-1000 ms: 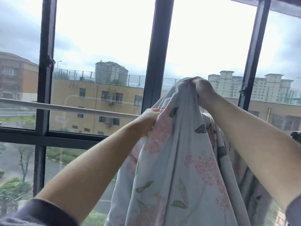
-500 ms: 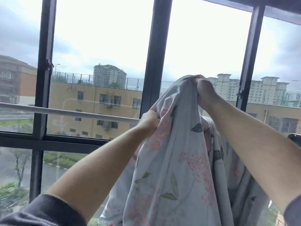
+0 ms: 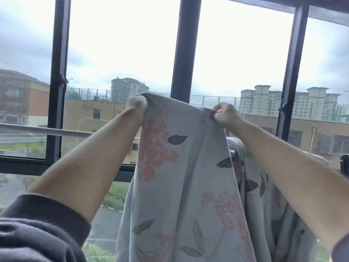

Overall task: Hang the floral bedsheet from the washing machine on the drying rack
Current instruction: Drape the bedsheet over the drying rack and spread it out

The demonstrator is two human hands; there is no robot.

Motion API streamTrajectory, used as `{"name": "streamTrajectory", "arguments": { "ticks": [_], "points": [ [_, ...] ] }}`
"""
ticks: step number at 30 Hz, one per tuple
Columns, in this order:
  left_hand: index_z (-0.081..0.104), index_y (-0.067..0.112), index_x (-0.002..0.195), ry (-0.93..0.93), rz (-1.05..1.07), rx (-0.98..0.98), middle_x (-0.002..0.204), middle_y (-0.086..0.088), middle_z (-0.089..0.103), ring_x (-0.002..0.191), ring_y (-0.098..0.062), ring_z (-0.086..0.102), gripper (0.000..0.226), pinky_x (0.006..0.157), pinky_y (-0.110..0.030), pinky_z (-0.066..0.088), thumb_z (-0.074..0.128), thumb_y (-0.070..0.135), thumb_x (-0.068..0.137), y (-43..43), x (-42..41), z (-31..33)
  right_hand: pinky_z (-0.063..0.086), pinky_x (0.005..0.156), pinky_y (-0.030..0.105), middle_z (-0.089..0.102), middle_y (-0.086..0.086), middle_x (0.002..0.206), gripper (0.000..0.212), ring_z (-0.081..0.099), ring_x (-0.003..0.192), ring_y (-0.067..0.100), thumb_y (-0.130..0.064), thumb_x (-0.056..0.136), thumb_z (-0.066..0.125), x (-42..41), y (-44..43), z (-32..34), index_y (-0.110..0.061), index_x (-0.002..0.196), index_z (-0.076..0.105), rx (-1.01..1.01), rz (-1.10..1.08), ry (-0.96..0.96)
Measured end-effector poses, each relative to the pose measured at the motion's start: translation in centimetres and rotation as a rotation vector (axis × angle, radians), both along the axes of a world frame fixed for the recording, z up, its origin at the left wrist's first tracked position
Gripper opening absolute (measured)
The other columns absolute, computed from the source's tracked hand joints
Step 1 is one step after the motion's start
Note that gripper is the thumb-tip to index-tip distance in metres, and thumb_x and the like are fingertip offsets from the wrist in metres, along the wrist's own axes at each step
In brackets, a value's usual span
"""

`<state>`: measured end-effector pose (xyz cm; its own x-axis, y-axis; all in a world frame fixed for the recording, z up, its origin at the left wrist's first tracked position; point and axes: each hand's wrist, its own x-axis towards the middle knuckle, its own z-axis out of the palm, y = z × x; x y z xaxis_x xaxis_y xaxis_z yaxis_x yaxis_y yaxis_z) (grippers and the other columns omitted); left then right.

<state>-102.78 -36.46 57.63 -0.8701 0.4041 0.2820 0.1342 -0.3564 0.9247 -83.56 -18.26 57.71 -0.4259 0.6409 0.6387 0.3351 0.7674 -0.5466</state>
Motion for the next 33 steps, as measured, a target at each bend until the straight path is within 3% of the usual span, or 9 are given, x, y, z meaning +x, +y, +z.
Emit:
{"name": "streamTrajectory", "arguments": {
  "ticks": [3,6,10,15,18,21,23,27,33],
  "points": [
    [0.059,-0.004,0.116,0.045,-0.163,-0.027,0.101,-0.011,0.064,0.066,-0.016,0.056,0.029,0.060,-0.023,0.051,0.039,0.010,0.101,0.1,0.8,-0.1,0.049,0.078,0.028,0.055,-0.009,0.104,0.054,0.057,0.094,0.013,-0.027,0.084,0.069,-1.0,-2.7,-1.1,-0.028,0.131,0.042,-0.066,0.343,-0.233],
    [0.060,-0.001,0.106,0.157,-0.478,-0.049,0.088,-0.010,0.069,0.072,-0.018,0.066,0.020,0.072,-0.026,0.056,0.042,0.007,0.100,-1.2,2.8,-0.1,0.047,0.067,0.027,0.060,-0.012,0.079,0.005,0.059,0.084,0.016,-0.026,0.078,0.061,-3.4,-3.6,-2.5,-0.029,0.082,0.060,0.178,0.251,-0.315],
    [0.064,-0.001,0.098,0.278,-0.343,-0.140,0.083,-0.015,0.071,0.062,-0.018,0.070,0.016,0.064,-0.031,0.060,0.048,0.000,0.095,-2.7,2.9,-3.5,0.050,0.064,0.031,0.063,-0.004,0.067,0.024,0.060,0.069,0.020,-0.014,0.082,0.048,-4.4,-2.7,-3.1,-0.020,0.064,0.063,0.074,0.134,0.049],
    [0.057,0.010,0.124,0.465,-0.340,-1.053,0.113,-0.006,0.065,0.099,-0.025,0.065,0.059,0.084,-0.039,0.052,0.033,0.056,0.096,-1.8,2.0,-10.6,0.051,0.067,0.039,0.063,0.007,0.075,0.019,0.062,0.078,0.028,-0.013,0.075,0.043,-4.5,-2.7,-1.9,-0.014,0.076,0.063,-0.244,0.177,0.284],
    [0.061,0.014,0.118,0.383,-0.526,-0.820,0.103,-0.002,0.066,0.090,-0.019,0.063,0.070,0.087,-0.036,0.048,0.048,0.071,0.080,-0.4,2.2,-12.6,0.052,0.071,0.045,0.064,0.010,0.078,0.035,0.063,0.084,0.034,-0.012,0.057,0.039,-4.9,-2.5,-1.6,-0.013,0.080,0.065,-0.335,0.234,0.371],
    [0.068,0.007,0.092,0.336,-0.598,-0.533,0.081,-0.006,0.063,0.073,-0.021,0.055,0.046,0.069,-0.028,0.045,0.069,0.045,0.066,0.2,2.5,-12.6,0.046,0.055,0.028,0.060,0.007,0.075,0.029,0.058,0.072,0.026,-0.005,0.072,0.038,-3.8,-3.1,-1.6,-0.014,0.081,0.064,-0.378,0.236,0.427],
    [0.065,0.010,0.078,0.281,-0.524,-0.300,0.070,-0.007,0.062,0.068,-0.021,0.053,0.012,0.067,-0.029,0.046,0.062,0.021,0.080,-0.1,2.4,-11.1,0.043,0.057,0.027,0.060,0.007,0.075,0.031,0.056,0.074,0.025,-0.004,0.072,0.037,-3.3,-2.3,-1.4,-0.013,0.083,0.064,-0.374,0.227,0.436],
    [0.061,0.013,0.081,0.092,-0.442,0.142,0.091,-0.013,0.060,0.087,-0.022,0.055,0.023,0.088,-0.039,0.045,0.044,0.009,0.096,-1.9,1.0,-6.5,0.043,0.061,0.033,0.060,0.013,0.077,0.029,0.056,0.074,0.027,-0.002,0.078,0.036,-3.2,-1.7,-1.8,-0.012,0.081,0.063,-0.331,0.190,0.355],
    [0.054,0.016,0.069,0.016,-0.280,0.425,0.061,-0.001,0.058,0.065,-0.017,0.057,0.034,0.066,-0.029,0.049,0.039,0.023,0.099,-5.5,-1.8,-3.1,0.029,0.030,0.015,0.050,0.005,0.061,0.035,0.045,0.051,0.019,0.000,0.091,0.030,-4.4,-3.9,-2.0,-0.017,0.070,0.053,-0.180,0.160,0.122]
  ]
}}
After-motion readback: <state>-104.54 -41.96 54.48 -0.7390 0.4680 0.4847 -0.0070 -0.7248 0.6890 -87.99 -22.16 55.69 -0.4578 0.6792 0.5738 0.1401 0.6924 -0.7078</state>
